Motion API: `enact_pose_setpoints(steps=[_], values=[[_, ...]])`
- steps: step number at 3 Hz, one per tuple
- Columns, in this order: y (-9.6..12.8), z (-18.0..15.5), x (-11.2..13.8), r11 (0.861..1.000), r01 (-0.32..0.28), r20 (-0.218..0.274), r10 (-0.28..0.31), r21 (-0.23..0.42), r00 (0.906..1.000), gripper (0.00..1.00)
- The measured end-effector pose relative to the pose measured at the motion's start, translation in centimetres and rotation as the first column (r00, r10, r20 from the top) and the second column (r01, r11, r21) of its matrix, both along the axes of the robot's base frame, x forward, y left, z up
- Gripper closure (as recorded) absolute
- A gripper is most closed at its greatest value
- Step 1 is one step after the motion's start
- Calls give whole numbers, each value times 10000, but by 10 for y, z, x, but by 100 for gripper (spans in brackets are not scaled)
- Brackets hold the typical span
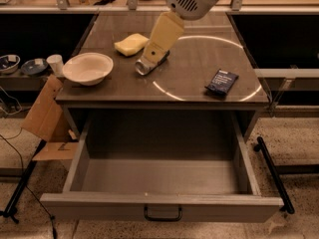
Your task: Place sponge into top drawer
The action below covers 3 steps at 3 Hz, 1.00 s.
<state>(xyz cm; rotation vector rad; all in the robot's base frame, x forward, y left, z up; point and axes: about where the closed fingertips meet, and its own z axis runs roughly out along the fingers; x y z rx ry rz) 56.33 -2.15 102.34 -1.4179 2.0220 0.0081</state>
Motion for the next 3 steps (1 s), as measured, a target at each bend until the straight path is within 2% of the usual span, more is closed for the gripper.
enact_pose_setpoints(steps=[1, 2, 3], values=[[5, 0, 1, 9976, 579, -83, -576, 392, 9983, 0], [5, 1, 1, 9976, 577, -82, -574, 390, 9983, 0], [4, 4, -1, 9963, 631, 246, -646, 584, 9976, 0]])
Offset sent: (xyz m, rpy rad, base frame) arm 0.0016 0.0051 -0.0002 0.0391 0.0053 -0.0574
